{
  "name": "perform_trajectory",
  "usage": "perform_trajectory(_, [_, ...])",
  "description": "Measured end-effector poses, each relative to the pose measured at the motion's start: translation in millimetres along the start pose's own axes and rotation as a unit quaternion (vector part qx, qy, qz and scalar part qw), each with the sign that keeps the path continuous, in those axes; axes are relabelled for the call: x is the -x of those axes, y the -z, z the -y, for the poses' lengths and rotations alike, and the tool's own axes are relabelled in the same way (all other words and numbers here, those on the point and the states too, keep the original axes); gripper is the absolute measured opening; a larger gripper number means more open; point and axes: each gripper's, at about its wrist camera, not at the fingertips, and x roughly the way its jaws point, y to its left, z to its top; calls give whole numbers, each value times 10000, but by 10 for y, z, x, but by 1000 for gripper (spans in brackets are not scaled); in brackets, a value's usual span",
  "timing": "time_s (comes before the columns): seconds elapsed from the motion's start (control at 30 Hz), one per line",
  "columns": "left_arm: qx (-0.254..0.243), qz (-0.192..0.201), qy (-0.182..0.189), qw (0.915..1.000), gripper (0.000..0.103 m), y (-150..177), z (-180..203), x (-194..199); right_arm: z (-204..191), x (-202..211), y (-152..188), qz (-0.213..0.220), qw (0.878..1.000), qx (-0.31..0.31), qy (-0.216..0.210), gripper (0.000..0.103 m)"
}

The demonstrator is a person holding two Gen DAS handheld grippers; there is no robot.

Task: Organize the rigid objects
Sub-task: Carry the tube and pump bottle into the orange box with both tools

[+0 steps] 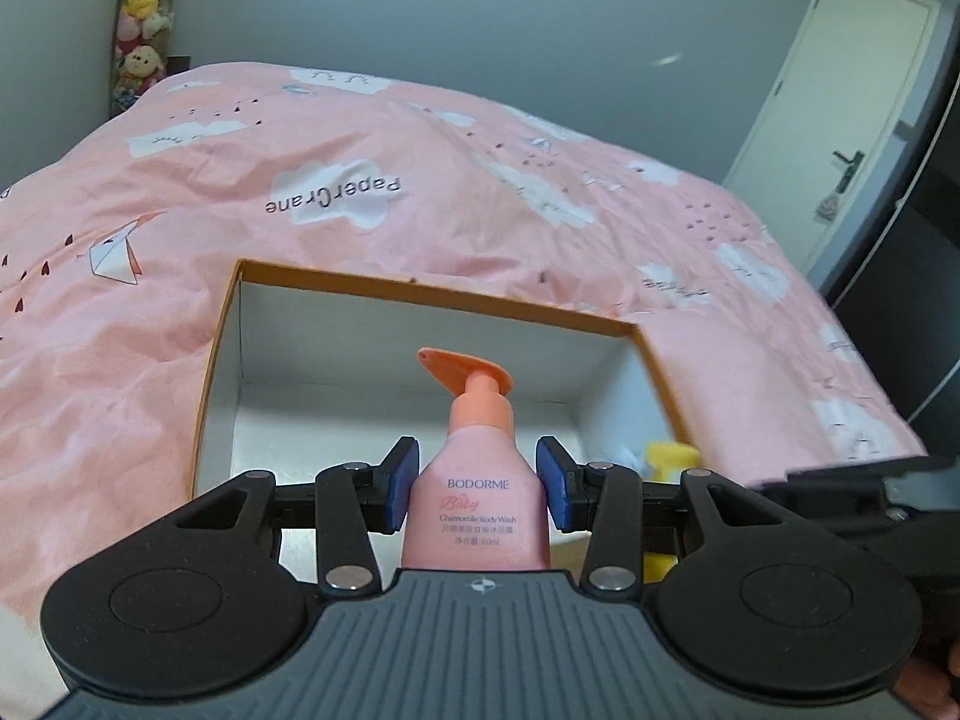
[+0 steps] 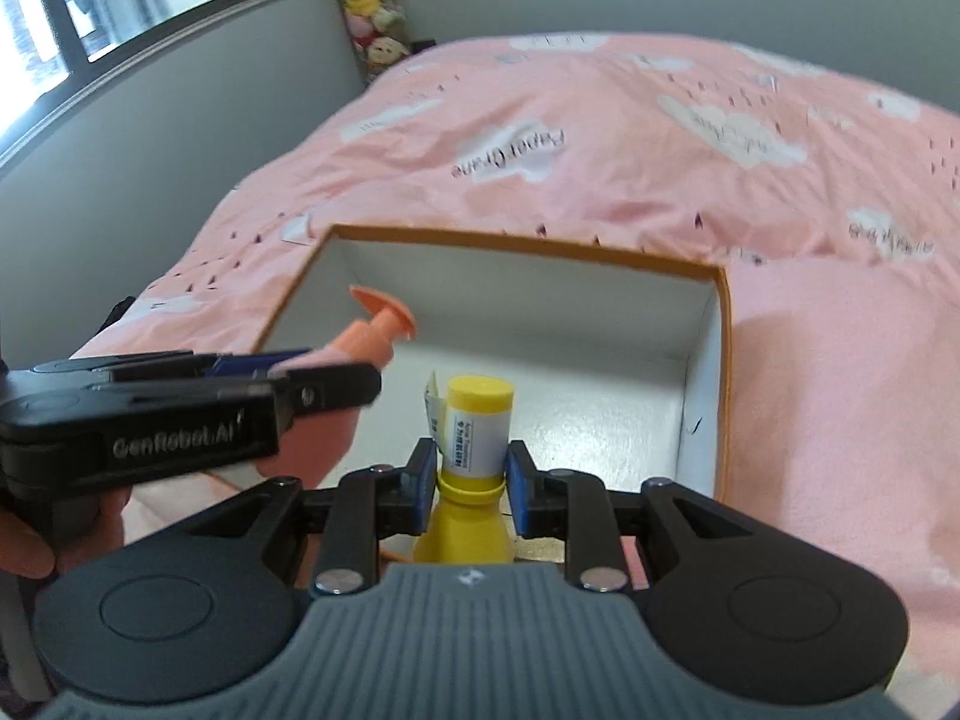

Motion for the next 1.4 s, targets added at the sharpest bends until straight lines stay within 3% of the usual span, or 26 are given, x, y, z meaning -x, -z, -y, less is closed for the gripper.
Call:
perform_trajectory(0.37, [85,-563,-70,9984,49,162,-163,-540,220,-392,44,-385,9983,-436,-104,23])
perform_trajectory(0.47, [188,-574,-182,9980,49,175,-200,-539,209,-474,39,-382,9986,-367,-53,23])
perform_trajectory(0.57, [217,-598,-271,9976,49,171,-261,-518,207,-513,40,-377,9976,-439,-378,24])
perform_trajectory(0.73, [203,-1065,-450,9931,49,174,-357,-601,83,-675,32,-487,9962,-368,-615,23])
perform_trajectory(0.97, [75,-1281,-569,9901,49,210,-374,-652,42,-976,54,-1023,9933,-265,-471,24])
perform_trajectory(1.17, [51,-1464,-526,9878,49,206,-387,-696,20,-1006,33,-1118,9923,6,-535,25])
perform_trajectory(1.4, [26,-1492,-474,9877,48,188,-403,-675,55,-1057,6,-1049,9931,-127,-510,28])
